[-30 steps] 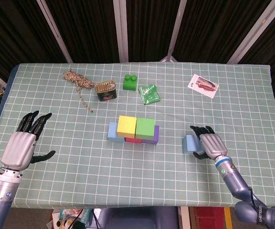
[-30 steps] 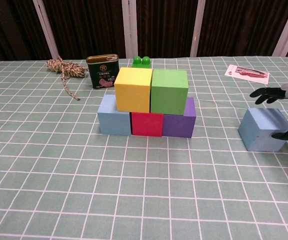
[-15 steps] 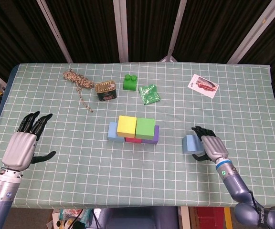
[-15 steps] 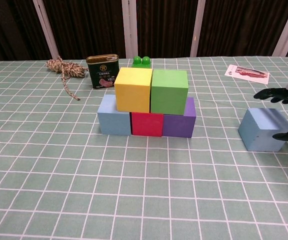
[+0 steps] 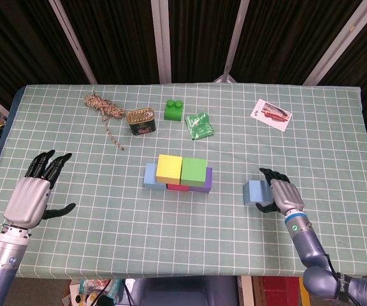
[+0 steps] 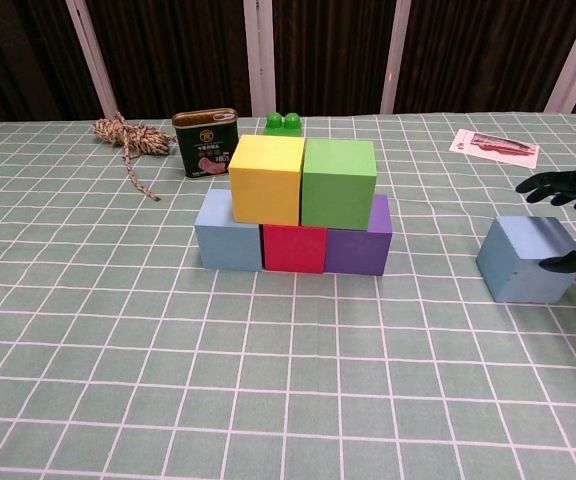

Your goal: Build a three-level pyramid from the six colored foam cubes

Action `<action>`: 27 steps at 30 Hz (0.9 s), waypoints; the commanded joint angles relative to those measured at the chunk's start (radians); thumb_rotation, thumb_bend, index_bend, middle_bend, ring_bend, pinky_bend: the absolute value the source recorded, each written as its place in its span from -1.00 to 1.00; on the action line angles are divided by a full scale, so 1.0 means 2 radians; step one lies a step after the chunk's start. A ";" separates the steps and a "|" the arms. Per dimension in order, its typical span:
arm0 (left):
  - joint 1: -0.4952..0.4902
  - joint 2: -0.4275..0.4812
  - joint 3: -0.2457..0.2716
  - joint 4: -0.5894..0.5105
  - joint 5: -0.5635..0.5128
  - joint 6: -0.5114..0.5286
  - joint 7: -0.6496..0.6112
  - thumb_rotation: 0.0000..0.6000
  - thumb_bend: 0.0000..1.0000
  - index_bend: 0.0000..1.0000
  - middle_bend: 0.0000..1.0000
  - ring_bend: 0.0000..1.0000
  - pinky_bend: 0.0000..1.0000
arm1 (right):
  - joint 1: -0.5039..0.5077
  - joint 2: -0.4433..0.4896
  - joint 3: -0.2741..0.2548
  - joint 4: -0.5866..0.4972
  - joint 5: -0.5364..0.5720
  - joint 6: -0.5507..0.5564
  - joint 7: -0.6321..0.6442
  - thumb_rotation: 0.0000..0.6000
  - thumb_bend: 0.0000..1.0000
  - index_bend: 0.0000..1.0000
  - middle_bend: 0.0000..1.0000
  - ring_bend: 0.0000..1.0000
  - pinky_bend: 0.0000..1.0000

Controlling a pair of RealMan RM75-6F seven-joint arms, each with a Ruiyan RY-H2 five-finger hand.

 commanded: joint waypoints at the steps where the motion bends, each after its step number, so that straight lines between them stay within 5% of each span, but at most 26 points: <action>1: 0.000 0.000 0.000 0.001 -0.001 -0.001 -0.001 1.00 -0.86 -0.99 -0.75 -1.00 -0.98 | 0.006 -0.003 -0.001 -0.003 0.014 0.004 -0.009 1.00 -0.39 -1.00 -0.80 -0.92 -1.00; 8: -0.001 0.000 -0.001 0.004 -0.004 -0.006 -0.004 1.00 -0.86 -0.99 -0.75 -1.00 -0.98 | 0.016 -0.012 -0.002 -0.001 0.039 0.011 -0.025 1.00 -0.39 -1.00 -0.77 -0.92 -1.00; 19: -0.001 0.001 -0.001 0.005 -0.004 -0.010 -0.008 1.00 -0.86 -0.99 -0.75 -1.00 -0.98 | 0.018 -0.032 -0.005 0.020 0.036 0.025 -0.030 1.00 -0.23 -1.00 -0.31 -0.57 -1.00; 27: -0.001 0.000 -0.001 0.004 -0.001 -0.010 -0.009 1.00 -0.86 -0.99 -0.75 -1.00 -0.98 | 0.012 -0.032 -0.003 0.020 0.023 0.036 -0.023 1.00 -0.22 -1.00 -0.21 -0.50 -1.00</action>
